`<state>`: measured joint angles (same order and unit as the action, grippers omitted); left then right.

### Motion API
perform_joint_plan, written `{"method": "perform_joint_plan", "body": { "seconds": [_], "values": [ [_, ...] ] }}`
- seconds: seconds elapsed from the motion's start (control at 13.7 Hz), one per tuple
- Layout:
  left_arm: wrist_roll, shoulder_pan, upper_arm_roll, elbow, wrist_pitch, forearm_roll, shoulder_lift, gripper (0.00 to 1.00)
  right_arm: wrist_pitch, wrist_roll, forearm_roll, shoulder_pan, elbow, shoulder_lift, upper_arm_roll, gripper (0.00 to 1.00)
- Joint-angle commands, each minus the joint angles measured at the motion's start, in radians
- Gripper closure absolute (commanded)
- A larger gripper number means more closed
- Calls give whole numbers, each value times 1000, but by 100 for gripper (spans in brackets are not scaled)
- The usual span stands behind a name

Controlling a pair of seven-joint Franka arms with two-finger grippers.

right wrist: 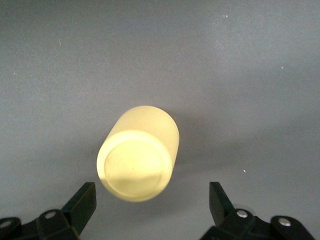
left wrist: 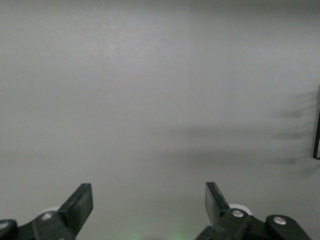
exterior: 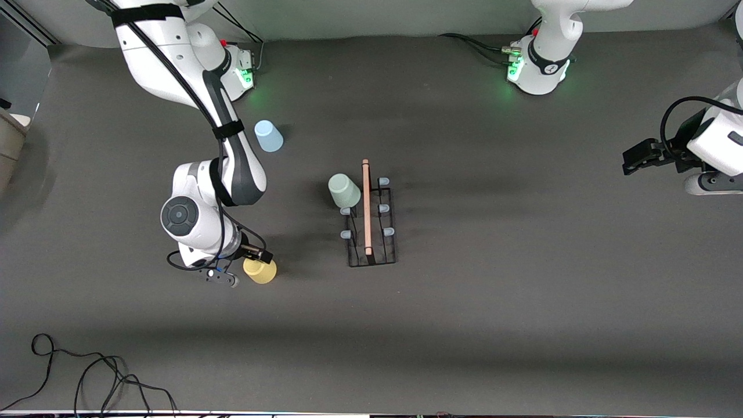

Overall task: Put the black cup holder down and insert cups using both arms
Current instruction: 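Grasp the yellow cup with the right gripper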

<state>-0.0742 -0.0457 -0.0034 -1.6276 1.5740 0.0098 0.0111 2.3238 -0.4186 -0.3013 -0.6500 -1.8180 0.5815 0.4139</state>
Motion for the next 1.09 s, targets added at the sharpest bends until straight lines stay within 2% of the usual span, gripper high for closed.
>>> {"method": "perform_joint_plan", "body": {
  "seconds": [0.0, 0.07, 0.15, 0.22, 0.29, 0.36, 0.58, 0.8, 1.02],
  "values": [
    [16, 4, -4, -6, 3, 2, -7, 0, 35, 38, -35, 6, 12, 23, -3, 0],
    [16, 4, -3, -6, 3, 2, -7, 0, 46, 38, -35, 6, 12, 30, -3, 0],
    [16, 4, -3, -6, 3, 2, -7, 0, 63, 38, -44, 6, 12, 40, -3, 6],
    [16, 4, -3, -6, 3, 2, -7, 0, 71, 38, -50, 4, 14, 43, -4, 42],
    [16, 4, -3, -6, 3, 2, -7, 0, 71, 38, -50, 4, 17, 43, -4, 88],
    [16, 6, -3, -6, 3, 2, -7, 0, 69, 38, -50, 6, 17, 41, -4, 100],
    [16, 4, -3, -6, 3, 2, -7, 0, 33, 37, -50, 4, 19, 3, -3, 100],
    [16, 4, -4, -6, 3, 2, -7, 0, -88, 11, -50, -3, 43, -75, -3, 100],
    [16, 4, -3, -8, 3, 2, -7, 0, -219, -147, -50, -43, 129, -112, -7, 100]
  ]
}}
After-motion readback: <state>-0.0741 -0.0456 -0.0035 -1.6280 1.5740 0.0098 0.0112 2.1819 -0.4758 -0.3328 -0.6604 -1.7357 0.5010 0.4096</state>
